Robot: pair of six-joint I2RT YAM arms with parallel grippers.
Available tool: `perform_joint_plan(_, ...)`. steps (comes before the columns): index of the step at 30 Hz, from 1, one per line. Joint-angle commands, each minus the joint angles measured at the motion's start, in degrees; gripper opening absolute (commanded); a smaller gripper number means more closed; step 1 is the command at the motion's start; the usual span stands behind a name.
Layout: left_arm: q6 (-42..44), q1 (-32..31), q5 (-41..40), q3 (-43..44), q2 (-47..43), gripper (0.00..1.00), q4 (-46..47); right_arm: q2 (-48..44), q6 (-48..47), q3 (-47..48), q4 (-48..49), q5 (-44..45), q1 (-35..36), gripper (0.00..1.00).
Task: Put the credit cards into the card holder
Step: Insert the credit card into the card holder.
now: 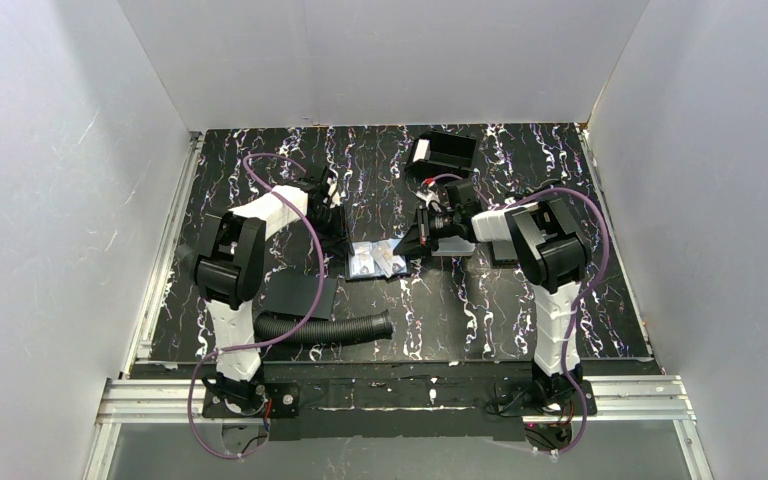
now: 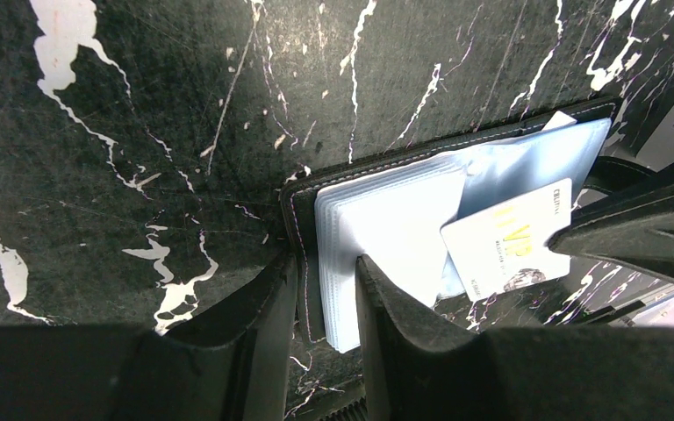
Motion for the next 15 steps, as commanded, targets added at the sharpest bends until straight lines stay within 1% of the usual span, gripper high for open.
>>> perform_joint_plan(1,1.02,-0.61,-4.96,-3.09,2.70,0.27,-0.19,2.22,6.92,-1.73,7.83,1.60,-0.39,0.01)
perform_joint_plan(8,1.12,-0.63,-5.07,-3.44,2.08,0.27,-0.19,1.35,6.74,-1.54,6.15,3.73,-0.50,0.01)
perform_joint_plan(12,1.03,-0.63,-4.99,-3.46,2.09,0.27,-0.10,0.16,2.23,-0.73,-1.25,4.91,-0.50,0.01)
perform_joint_plan(15,1.03,-0.61,-4.95,-3.52,2.10,0.27,-0.09,-1.37,0.11,-1.06,-3.87,5.24,-0.50,0.01)
